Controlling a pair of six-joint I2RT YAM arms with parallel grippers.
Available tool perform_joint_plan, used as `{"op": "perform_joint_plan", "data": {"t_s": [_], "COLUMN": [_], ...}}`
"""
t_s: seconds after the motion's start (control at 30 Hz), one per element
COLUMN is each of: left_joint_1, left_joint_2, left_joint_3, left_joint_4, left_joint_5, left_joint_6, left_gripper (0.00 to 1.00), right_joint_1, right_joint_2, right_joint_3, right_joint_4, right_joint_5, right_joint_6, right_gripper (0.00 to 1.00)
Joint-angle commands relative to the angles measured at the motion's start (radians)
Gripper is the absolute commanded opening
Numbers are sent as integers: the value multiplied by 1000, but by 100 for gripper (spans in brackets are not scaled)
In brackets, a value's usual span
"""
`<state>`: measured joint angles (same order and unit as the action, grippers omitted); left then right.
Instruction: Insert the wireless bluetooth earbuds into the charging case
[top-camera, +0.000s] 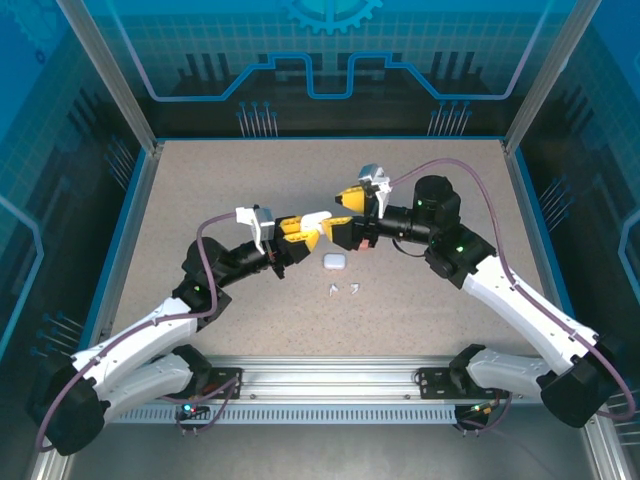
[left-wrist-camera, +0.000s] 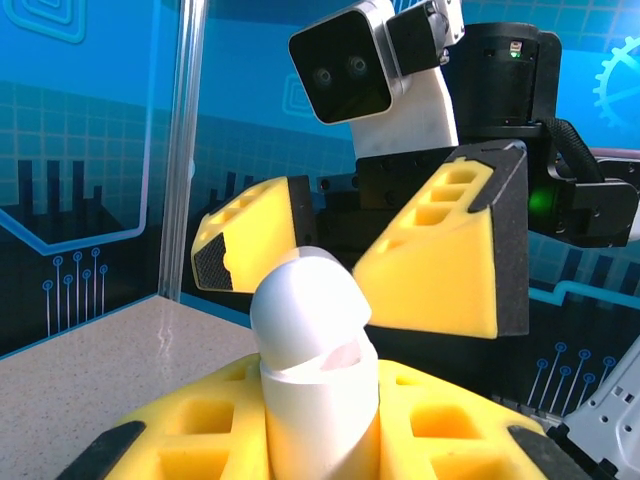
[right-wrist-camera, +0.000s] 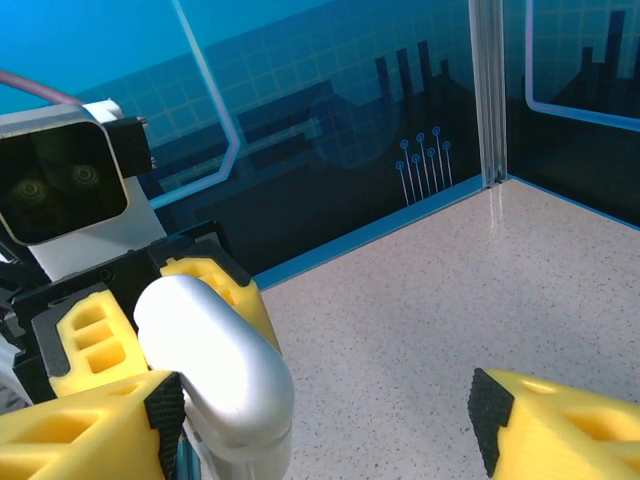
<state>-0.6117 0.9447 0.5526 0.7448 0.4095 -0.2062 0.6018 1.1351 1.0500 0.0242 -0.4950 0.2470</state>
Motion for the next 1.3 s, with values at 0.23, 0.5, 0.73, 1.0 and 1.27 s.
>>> {"op": "perform_joint_plan", "data": {"t_s": [0.23, 0.5, 0.73, 1.0, 1.27], "left_joint_1": [-11, -10, -12, -12, -11], "left_joint_2": [-23, -28, -77, -140, -189], "left_joint_3": [-10, -26, -98, -129, -143], "left_joint_4": [33, 29, 94, 83, 61], "left_joint_5": [36, 22, 0, 3, -4], "left_joint_6": [40, 64, 149, 192, 197], "left_gripper": [13, 13, 12, 9, 9], "right_joint_1": [-45, -59, -72, -73, 22], "right_joint_2": [31, -35, -108, -58, 224], "right_joint_3": [69, 62, 88, -26, -14], "right_joint_4": [-13, -70, -415, -628, -726], "right_joint_5": [4, 33, 335, 491, 529], "right_joint_6": [12, 40, 169, 386, 423], "right_gripper": [77, 78, 77, 73, 68]}}
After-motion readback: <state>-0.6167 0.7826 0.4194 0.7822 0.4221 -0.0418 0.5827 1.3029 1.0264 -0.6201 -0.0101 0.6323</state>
